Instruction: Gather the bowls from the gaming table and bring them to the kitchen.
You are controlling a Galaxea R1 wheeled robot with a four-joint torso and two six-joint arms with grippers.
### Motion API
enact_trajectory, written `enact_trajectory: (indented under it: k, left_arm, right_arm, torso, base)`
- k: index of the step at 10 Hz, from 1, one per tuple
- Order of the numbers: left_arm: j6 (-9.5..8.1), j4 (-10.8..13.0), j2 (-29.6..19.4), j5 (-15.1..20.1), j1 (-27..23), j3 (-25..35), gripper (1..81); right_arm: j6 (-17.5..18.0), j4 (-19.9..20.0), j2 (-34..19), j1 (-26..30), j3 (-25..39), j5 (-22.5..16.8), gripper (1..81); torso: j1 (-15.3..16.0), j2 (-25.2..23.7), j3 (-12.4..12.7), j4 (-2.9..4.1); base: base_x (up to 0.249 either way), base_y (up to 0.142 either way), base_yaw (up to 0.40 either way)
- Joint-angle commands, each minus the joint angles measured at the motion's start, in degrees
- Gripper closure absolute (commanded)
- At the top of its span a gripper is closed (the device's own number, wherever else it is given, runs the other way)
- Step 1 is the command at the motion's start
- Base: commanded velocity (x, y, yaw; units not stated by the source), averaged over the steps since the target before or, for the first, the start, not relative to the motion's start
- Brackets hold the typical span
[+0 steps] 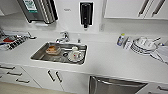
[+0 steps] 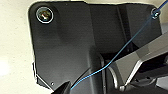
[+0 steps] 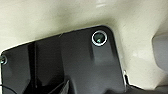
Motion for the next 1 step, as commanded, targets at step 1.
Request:
enact_trajectory:
  k: [1]
  left_arm:
    - [-0.44,-1.80,-0.27,4.85,-0.42,-0.11,1.0]
  right_arm:
    - [0.81,-1.75,4.83,-4.75,-1.36,-1.37,1.0]
  torso:
    - [0.00,0.00,0.00,0.00]
  base:
    - [0.000,0.000,0.000]
